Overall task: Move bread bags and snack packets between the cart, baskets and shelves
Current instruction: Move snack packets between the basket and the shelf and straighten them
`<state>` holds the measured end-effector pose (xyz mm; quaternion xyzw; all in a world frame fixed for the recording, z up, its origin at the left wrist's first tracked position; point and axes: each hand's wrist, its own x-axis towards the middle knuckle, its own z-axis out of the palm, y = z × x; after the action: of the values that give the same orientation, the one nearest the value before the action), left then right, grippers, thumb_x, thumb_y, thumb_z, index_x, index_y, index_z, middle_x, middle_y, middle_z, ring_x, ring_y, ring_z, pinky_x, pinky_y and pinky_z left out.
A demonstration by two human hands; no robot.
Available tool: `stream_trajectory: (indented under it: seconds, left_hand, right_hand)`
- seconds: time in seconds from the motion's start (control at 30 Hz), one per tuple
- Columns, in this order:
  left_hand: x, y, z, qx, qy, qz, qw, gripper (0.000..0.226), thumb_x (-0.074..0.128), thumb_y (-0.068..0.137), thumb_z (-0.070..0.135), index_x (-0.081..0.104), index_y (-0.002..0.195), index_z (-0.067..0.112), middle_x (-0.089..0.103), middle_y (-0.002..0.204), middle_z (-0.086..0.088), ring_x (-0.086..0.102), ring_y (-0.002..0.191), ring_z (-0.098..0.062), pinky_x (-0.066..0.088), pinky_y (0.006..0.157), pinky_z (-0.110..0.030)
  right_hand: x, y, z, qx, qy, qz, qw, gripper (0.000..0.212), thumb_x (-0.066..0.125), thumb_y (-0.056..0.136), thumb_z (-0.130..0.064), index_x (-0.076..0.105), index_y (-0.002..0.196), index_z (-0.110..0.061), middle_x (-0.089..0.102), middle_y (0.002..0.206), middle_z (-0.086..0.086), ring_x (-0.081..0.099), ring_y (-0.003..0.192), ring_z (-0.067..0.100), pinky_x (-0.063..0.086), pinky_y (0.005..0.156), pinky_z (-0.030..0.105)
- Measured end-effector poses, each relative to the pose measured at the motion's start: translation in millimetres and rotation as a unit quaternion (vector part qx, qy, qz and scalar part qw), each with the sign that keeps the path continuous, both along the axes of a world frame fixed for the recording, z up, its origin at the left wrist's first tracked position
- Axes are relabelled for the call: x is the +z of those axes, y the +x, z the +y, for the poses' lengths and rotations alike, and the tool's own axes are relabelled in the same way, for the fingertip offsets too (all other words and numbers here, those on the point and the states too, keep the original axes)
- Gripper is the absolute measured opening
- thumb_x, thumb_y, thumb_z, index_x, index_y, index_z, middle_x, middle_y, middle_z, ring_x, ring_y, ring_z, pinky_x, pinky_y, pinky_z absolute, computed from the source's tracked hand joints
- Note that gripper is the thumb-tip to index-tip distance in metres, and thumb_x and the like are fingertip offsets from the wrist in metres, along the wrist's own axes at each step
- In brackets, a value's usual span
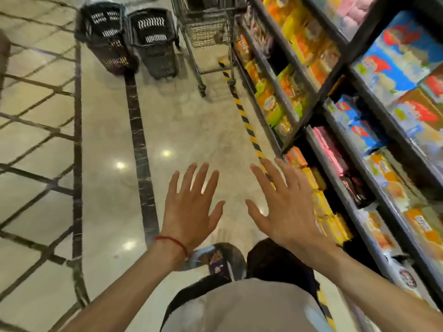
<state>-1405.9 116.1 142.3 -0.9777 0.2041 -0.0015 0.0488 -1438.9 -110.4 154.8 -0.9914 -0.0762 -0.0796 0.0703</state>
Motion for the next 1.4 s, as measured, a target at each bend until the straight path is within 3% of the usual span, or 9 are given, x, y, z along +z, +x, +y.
stream_trajectory:
  seconds: [0.2, 0.4, 0.73, 0.97, 1.13, 1.4]
  left_hand:
    - [-9, 103, 43, 0.086, -0.010, -0.002, 0.996, 0.068, 0.042, 0.100, 0.059, 0.042, 0.156, 0.021, 0.038, 0.162, -0.009, 0.031, 0.151, -0.032, 0.029, 0.120, -0.058]
    - [-4, 241, 66, 0.152, -0.012, -0.019, 0.988, 0.065, 0.041, 0.099, 0.055, 0.047, 0.153, 0.019, 0.042, 0.159, -0.011, 0.035, 0.148, -0.033, 0.024, 0.119, -0.054]
    - [6, 443, 107, 0.263, -0.049, -0.008, 0.963, 0.064, 0.041, 0.099, 0.053, 0.044, 0.153, 0.019, 0.040, 0.161, -0.010, 0.036, 0.149, -0.032, 0.034, 0.118, -0.056]
    - [-14, 595, 195, 0.279, -0.073, -0.024, 0.957, 0.063, 0.053, 0.100, 0.050, 0.043, 0.154, 0.019, 0.038, 0.162, -0.011, 0.034, 0.149, -0.033, 0.035, 0.118, -0.055]
    - [-13, 715, 276, 0.273, -0.068, -0.012, 0.960, 0.063, 0.041, 0.101, 0.054, 0.042, 0.155, 0.020, 0.038, 0.162, -0.011, 0.032, 0.150, -0.032, 0.033, 0.119, -0.054]
    - [-6, 909, 385, 0.229, -0.053, 0.000, 0.972, 0.059, 0.042, 0.102, 0.051, 0.047, 0.151, 0.018, 0.041, 0.160, -0.012, 0.032, 0.150, -0.033, 0.029, 0.119, -0.053]
  right_hand:
    - [-11, 144, 35, 0.040, -0.012, 0.003, 0.999, 0.073, 0.046, 0.097, -0.059, 0.040, 0.160, -0.023, 0.041, 0.165, 0.005, 0.034, 0.152, 0.033, 0.016, 0.126, 0.049]
    - [-20, 310, 61, 0.100, 0.059, -0.044, 0.992, 0.071, 0.061, 0.096, -0.050, 0.046, 0.157, -0.018, 0.044, 0.162, 0.008, 0.038, 0.149, 0.034, 0.029, 0.123, 0.054]
    - [-12, 566, 114, 0.213, 0.041, -0.013, 0.976, 0.073, 0.061, 0.096, -0.049, 0.040, 0.159, -0.019, 0.038, 0.165, 0.007, 0.032, 0.151, 0.034, 0.027, 0.123, 0.053]
    - [-24, 725, 203, 0.217, 0.029, 0.007, 0.976, 0.072, 0.054, 0.097, -0.052, 0.037, 0.160, -0.022, 0.037, 0.165, 0.006, 0.030, 0.153, 0.032, 0.024, 0.125, 0.054]
    - [-24, 833, 282, 0.202, 0.017, 0.026, 0.979, 0.071, 0.053, 0.097, -0.052, 0.039, 0.159, -0.020, 0.039, 0.164, 0.007, 0.033, 0.152, 0.034, 0.027, 0.124, 0.055]
    - [-23, 1000, 385, 0.177, -0.008, 0.020, 0.984, 0.069, 0.050, 0.098, -0.051, 0.042, 0.158, -0.017, 0.041, 0.163, 0.008, 0.035, 0.150, 0.035, 0.028, 0.122, 0.056]
